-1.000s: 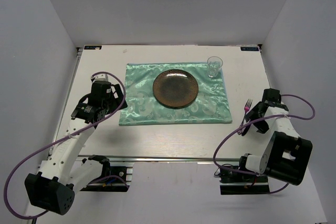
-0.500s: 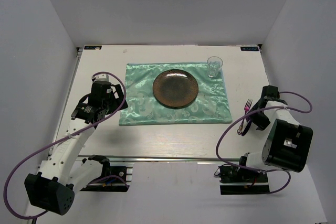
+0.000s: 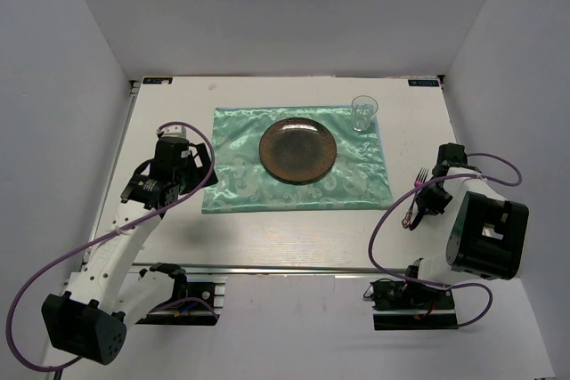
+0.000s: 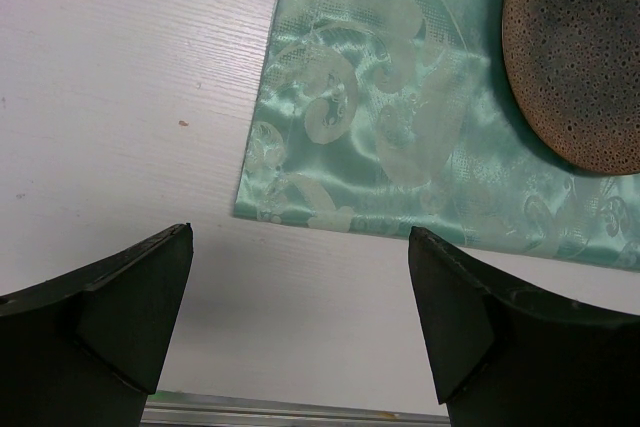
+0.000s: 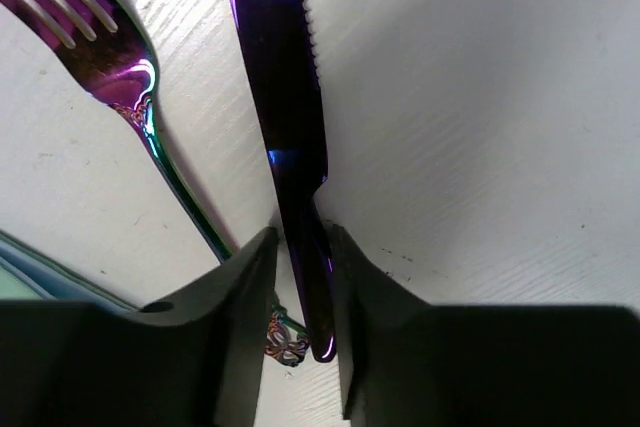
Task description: Set the dinner table for one person
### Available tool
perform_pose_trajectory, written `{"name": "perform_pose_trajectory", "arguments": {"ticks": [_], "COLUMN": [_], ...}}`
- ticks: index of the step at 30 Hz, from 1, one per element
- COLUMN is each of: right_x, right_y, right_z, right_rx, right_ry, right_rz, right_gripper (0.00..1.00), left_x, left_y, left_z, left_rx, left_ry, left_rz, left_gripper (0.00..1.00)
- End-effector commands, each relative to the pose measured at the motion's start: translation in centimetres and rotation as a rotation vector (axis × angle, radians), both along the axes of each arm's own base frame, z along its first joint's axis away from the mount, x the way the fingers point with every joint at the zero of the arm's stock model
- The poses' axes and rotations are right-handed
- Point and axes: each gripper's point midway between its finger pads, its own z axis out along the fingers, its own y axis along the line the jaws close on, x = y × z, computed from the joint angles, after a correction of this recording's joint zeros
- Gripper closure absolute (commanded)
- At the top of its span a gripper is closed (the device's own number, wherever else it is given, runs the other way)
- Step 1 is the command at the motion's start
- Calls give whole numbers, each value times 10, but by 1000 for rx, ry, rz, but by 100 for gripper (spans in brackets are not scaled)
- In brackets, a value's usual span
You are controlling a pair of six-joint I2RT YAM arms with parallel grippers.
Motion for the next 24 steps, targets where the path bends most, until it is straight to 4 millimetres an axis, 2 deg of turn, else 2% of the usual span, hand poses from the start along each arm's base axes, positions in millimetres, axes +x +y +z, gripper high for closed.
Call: {"name": "perform_pose_trajectory", "arguments": {"ticks": [1, 5, 8, 13, 16, 22, 24], "right_x": [-25, -29, -29, -30, -26, -4, 7], "right_y": [4, 8, 9, 9, 7, 2, 6], "right_z": [-27, -34, -34, -31, -20, 31, 50], "right_rx": [14, 36, 38, 36, 17, -48, -62], "right_ry": [109, 140, 138, 140, 95, -48, -99], "right_rz": [-11, -8, -6, -9, -13, 11, 45], "right_gripper": [71, 90, 100, 100, 100, 100, 100], "left_x": [1, 0, 0, -1, 0, -1, -1], "left_y": [-2, -2, -2, -4, -4, -3, -3], "left_z": [6, 6, 6, 7, 7, 6, 6], "left_rx": [-2, -4, -2, -3, -2, 0, 0], "left_ry": [-19, -20, -17, -20, -22, -17, -16], "left_rz": [-14, -16, -17, -24, -22, -15, -11], "left_gripper": [2, 2, 2, 2, 2, 2, 2]}}
